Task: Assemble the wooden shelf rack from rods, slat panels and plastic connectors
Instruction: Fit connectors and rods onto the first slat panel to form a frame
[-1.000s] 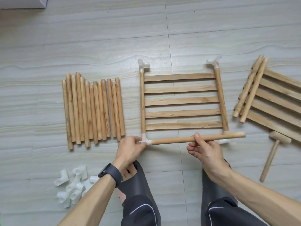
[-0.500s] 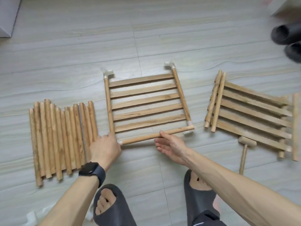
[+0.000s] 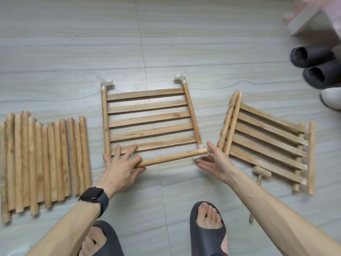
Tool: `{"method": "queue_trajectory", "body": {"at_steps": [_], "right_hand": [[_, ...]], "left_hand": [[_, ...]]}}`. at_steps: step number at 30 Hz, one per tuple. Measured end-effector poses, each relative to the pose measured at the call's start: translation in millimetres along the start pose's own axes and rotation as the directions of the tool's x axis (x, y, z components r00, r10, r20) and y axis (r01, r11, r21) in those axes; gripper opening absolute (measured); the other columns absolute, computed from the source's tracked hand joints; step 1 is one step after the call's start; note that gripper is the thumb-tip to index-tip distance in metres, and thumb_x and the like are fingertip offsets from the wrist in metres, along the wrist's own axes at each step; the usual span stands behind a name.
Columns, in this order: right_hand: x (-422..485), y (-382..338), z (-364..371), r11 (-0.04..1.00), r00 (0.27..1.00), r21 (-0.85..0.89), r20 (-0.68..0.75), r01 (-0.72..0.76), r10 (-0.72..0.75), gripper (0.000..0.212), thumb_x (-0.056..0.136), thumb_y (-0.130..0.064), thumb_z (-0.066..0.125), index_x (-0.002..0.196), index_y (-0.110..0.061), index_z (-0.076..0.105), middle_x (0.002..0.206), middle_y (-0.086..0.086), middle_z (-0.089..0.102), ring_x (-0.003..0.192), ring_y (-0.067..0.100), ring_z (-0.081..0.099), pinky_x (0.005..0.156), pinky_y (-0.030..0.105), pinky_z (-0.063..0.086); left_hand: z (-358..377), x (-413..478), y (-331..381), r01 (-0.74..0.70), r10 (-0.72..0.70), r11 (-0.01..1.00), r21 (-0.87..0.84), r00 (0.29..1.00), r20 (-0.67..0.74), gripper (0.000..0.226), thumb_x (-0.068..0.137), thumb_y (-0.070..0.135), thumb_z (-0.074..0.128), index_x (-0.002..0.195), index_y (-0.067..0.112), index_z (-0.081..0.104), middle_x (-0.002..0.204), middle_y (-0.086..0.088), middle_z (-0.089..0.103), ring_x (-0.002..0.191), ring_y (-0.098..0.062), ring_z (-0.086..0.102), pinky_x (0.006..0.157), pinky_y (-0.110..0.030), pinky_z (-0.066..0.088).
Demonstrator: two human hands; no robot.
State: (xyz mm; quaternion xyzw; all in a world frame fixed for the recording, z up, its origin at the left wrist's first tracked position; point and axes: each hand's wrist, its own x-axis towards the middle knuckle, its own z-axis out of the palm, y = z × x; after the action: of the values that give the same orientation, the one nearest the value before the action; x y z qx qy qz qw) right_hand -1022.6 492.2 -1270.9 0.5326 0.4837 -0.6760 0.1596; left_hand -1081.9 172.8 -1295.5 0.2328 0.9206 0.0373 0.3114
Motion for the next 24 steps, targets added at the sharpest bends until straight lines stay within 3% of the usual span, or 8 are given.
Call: {"method": "queue_trajectory", "body": {"at_steps": [6,9,13,14,16,19,21,24], "right_hand": [[14,-16,13,0.998,1.0,-0.064,0.021,0.021,-0.02,0.025,0.097,-0.024,0.068,0.115,-0.007,0.068,0.111,0.012,0.053,0.07,0.022,0.067,0.055,0.028,0.059],[17,-3,17,0.926,0.968,-0.315,-0.069,0.208,-0.241,0.013,0.101,-0.016,0.059,0.104,-0.01,0.069,0.097,0.009,0.068,0.055,0.014,0.07,0.05,0.024,0.057],[15,37,29,0.715,0.824,-0.655,-0.248,0.245,-0.509,0.027,0.089,-0.017,0.048,0.101,-0.026,0.071,0.09,0.008,0.074,0.083,0.032,0.072,0.079,0.045,0.06],[16,44,32,0.741,0.813,-0.62,-0.276,0.258,-0.513,0.026,0.091,-0.017,0.048,0.101,-0.026,0.071,0.09,0.009,0.074,0.083,0.034,0.071,0.078,0.046,0.06],[17,43,30,0.928,0.885,-0.244,-0.31,0.28,-0.348,0.024,0.099,-0.012,0.052,0.102,-0.021,0.074,0.091,0.012,0.07,0.063,0.025,0.069,0.059,0.036,0.06],[13,22,0,0.979,1.0,0.206,-0.011,0.009,-0.007,0.03,0.093,-0.012,0.066,0.12,-0.001,0.068,0.089,0.012,0.064,0.041,0.007,0.056,0.039,0.018,0.049],[7,14,-19,0.962,0.973,0.216,0.189,-0.169,0.129,0.044,0.085,-0.016,0.07,0.126,-0.002,0.064,0.083,0.01,0.065,0.043,0.006,0.057,0.04,0.016,0.05],[3,20,-8,0.997,1.0,-0.08,-0.004,-0.004,0.004,0.031,0.101,-0.013,0.059,0.13,-0.002,0.064,0.092,0.011,0.066,0.051,0.012,0.065,0.047,0.021,0.054]], "left_hand": [[-3,1,-7,-0.003,0.004,0.998,-0.057,1.0,0.018,0.035,0.097,0.067,0.03,0.112,0.043,0.05,0.168,0.015,0.001,0.153,-0.045,0.002,0.109,-0.078,0.016],[-2,2,-4,0.001,0.0,1.0,-0.025,1.0,0.021,0.036,0.097,0.067,0.028,0.112,0.041,0.048,0.168,0.015,0.001,0.152,-0.046,0.003,0.109,-0.077,0.017],[-4,1,-1,-0.003,0.002,1.0,0.022,1.0,0.019,0.034,0.098,0.066,0.028,0.11,0.04,0.047,0.169,0.013,0.003,0.152,-0.047,0.005,0.108,-0.075,0.02],[-4,0,-1,-0.002,0.002,1.0,0.026,1.0,0.028,0.034,0.098,0.066,0.028,0.109,0.039,0.046,0.168,0.014,0.003,0.152,-0.047,0.004,0.108,-0.075,0.02],[-5,-1,-1,-0.002,0.0,0.999,0.035,0.999,0.042,0.035,0.098,0.067,0.027,0.109,0.039,0.046,0.168,0.014,0.003,0.152,-0.047,0.004,0.108,-0.074,0.021],[-5,-2,-3,-0.01,0.007,0.999,0.05,0.999,0.047,0.033,0.098,0.066,0.028,0.11,0.04,0.046,0.168,0.015,0.003,0.152,-0.046,0.005,0.107,-0.073,0.022],[-5,-3,-3,-0.02,0.017,0.998,0.053,0.999,0.049,0.035,0.098,0.067,0.028,0.111,0.041,0.048,0.168,0.016,0.004,0.152,-0.046,0.006,0.107,-0.074,0.023],[-5,-2,-2,-0.019,0.017,0.998,0.062,0.999,0.037,0.038,0.097,0.068,0.028,0.112,0.041,0.049,0.168,0.017,0.005,0.152,-0.045,0.007,0.107,-0.074,0.023]]}}
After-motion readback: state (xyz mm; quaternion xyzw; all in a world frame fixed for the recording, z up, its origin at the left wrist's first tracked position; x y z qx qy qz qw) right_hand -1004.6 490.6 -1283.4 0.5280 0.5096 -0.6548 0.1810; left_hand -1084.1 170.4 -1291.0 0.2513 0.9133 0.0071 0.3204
